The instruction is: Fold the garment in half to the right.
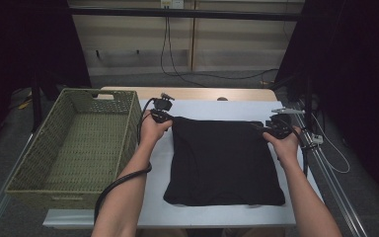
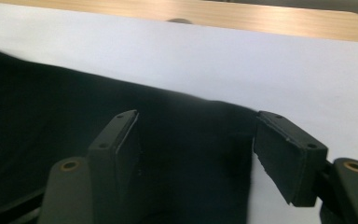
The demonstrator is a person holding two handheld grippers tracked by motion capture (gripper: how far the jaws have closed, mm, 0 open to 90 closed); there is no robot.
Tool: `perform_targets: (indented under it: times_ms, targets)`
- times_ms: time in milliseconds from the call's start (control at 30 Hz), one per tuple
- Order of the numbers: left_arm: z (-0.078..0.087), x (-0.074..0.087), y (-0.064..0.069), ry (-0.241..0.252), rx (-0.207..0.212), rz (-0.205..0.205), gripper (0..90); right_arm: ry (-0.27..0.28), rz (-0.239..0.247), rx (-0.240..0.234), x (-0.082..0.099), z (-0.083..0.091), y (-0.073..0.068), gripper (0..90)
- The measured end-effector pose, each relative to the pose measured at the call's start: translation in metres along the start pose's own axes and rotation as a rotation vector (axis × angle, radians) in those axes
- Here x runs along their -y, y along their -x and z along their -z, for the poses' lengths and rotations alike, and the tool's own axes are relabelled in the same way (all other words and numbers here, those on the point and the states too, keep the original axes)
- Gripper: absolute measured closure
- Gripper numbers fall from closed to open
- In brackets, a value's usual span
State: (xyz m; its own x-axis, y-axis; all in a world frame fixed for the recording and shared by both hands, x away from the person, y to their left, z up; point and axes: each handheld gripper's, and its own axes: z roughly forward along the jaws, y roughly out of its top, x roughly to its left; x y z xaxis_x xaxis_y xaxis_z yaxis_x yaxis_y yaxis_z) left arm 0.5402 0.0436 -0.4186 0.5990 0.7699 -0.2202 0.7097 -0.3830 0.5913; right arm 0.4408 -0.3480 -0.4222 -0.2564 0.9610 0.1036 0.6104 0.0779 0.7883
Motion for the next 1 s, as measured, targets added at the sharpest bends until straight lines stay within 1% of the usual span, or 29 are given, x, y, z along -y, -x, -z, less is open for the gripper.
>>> perform_targets:
  times_ms: [33,67,100,133,167,200,233,267,300,333,367,400,433,467,500,533,567,600,633,667,700,733,767,800,833,867,900,933,1000]
  targets:
    - [0.000,0.000,0.000,0.000,0.000,0.000,83.4,0.000,0.000,0.000,0.000,0.000,0.000,30.9]
    - [0.001,0.000,0.000,-0.005,0.002,-0.003,83.4,0.001,0.012,-0.018,0.002,0.006,-0.009,29.2]
    - [0.000,0.001,0.000,-0.002,0.002,0.002,83.4,0.007,0.012,-0.031,0.003,0.008,-0.012,29.1]
    - [0.000,0.001,0.000,-0.002,0.002,0.002,83.4,0.007,0.012,-0.031,0.003,0.008,-0.012,29.1]
    - [0.000,0.001,0.000,-0.004,0.000,0.004,83.4,0.013,0.009,-0.047,0.005,0.010,-0.016,28.5]
    - [-0.001,0.001,-0.001,-0.009,0.000,0.010,83.4,0.017,0.010,-0.082,0.010,0.014,-0.028,26.3]
    - [-0.001,0.001,-0.001,-0.009,0.000,0.010,83.4,0.017,0.010,-0.082,0.010,0.014,-0.028,26.3]
    - [-0.002,0.001,-0.001,-0.012,0.001,0.010,83.4,0.013,0.014,-0.092,0.012,0.015,-0.033,25.4]
    - [-0.003,0.001,-0.002,-0.013,0.000,0.010,83.4,0.016,0.024,-0.122,0.019,0.017,-0.046,24.4]
    - [-0.003,0.001,-0.002,-0.013,0.000,0.010,83.4,0.013,0.030,-0.139,0.023,0.018,-0.052,23.8]
    - [-0.004,0.001,-0.002,-0.014,0.003,0.011,83.4,0.013,0.030,-0.139,0.023,0.018,-0.052,23.8]
    - [-0.005,0.001,-0.003,-0.023,0.001,0.008,83.4,0.015,0.041,-0.169,0.029,0.020,-0.065,23.3]
    - [-0.005,0.001,-0.003,-0.023,0.001,0.008,83.4,0.015,0.041,-0.169,0.029,0.020,-0.065,23.3]
    - [-0.006,0.001,-0.003,-0.024,0.000,0.008,83.4,0.015,0.057,-0.195,0.035,0.022,-0.076,23.2]
    - [-0.006,0.001,-0.002,-0.025,-0.003,0.008,83.4,0.012,0.060,-0.207,0.038,0.022,-0.082,23.2]
    - [-0.006,0.000,-0.002,-0.027,0.000,0.011,83.4,0.012,0.060,-0.207,0.038,0.022,-0.082,23.2]
    - [-0.006,0.000,-0.002,-0.026,-0.002,0.010,83.4,0.008,0.068,-0.216,0.041,0.023,-0.088,23.0]
    - [-0.006,0.000,-0.002,-0.029,0.001,0.012,83.3,-0.004,0.084,-0.232,0.046,0.024,-0.100,22.6]
    - [-0.006,0.000,-0.002,-0.029,0.001,0.012,83.4,-0.004,0.084,-0.232,0.046,0.024,-0.100,22.6]
    - [-0.005,0.000,-0.002,-0.030,0.002,0.012,83.3,-0.009,0.091,-0.263,0.051,0.026,-0.112,22.5]
    - [-0.004,0.000,-0.002,-0.027,0.001,0.015,83.4,-0.009,0.091,-0.263,0.051,0.026,-0.112,22.5]
    - [-0.003,0.000,-0.002,-0.024,0.000,0.013,83.3,-0.013,0.113,-0.289,0.055,0.028,-0.126,22.4]
    - [-0.003,0.000,-0.002,-0.024,0.000,0.013,83.3,-0.013,0.113,-0.289,0.055,0.028,-0.126,22.4]
    - [-0.002,0.000,-0.001,-0.023,-0.001,0.017,83.4,-0.024,0.138,-0.316,0.059,0.030,-0.141,23.0]
    - [-0.002,0.000,-0.001,-0.022,-0.001,0.016,83.4,-0.024,0.138,-0.316,0.059,0.030,-0.141,23.0]
    - [-0.002,-0.001,0.000,-0.022,-0.007,0.013,83.4,-0.037,0.162,-0.345,0.064,0.031,-0.156,23.5]
    - [-0.002,-0.001,0.000,-0.022,-0.007,0.013,83.4,-0.037,0.162,-0.345,0.064,0.031,-0.156,23.5]
    - [-0.002,-0.001,0.001,-0.021,-0.006,0.014,83.4,-0.045,0.171,-0.373,0.069,0.031,-0.169,25.0]
    - [-0.002,-0.001,0.002,-0.020,-0.006,0.014,83.4,-0.052,0.194,-0.399,0.073,0.031,-0.179,27.8]
